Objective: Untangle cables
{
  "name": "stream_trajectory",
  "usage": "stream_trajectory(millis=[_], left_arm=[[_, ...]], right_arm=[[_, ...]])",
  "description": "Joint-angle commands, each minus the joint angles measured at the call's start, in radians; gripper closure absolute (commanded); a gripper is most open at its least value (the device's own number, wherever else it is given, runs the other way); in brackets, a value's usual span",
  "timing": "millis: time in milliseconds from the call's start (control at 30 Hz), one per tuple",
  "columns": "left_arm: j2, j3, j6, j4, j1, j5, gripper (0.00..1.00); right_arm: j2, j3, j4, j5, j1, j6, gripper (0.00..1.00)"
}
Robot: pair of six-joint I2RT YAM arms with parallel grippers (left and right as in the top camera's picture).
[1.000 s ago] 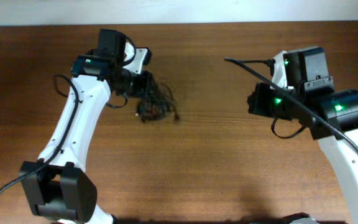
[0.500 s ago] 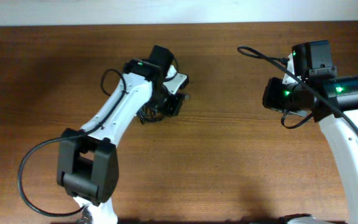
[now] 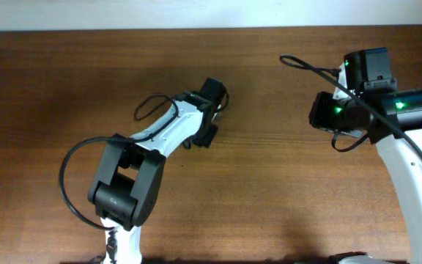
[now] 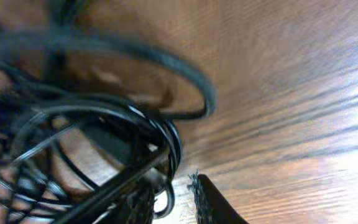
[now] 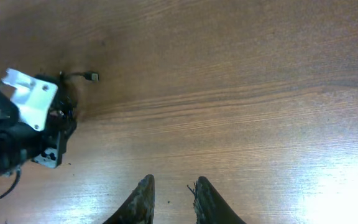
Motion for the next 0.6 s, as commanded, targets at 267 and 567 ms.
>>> stream_trajectory(millis=[267,567], left_arm=[[0.013,-0.148,-0.054,0.177,0.061,-0.038,0.72],[0.068,0.044,0.019,-0.118,0.096,0.459,1.0]], right_arm=[[0.006,0.002,-0.005,0.013,-0.005,-0.012,0.77],[0.006,0.002,-0.003,0.012,-0.005,-0.011,0.73]])
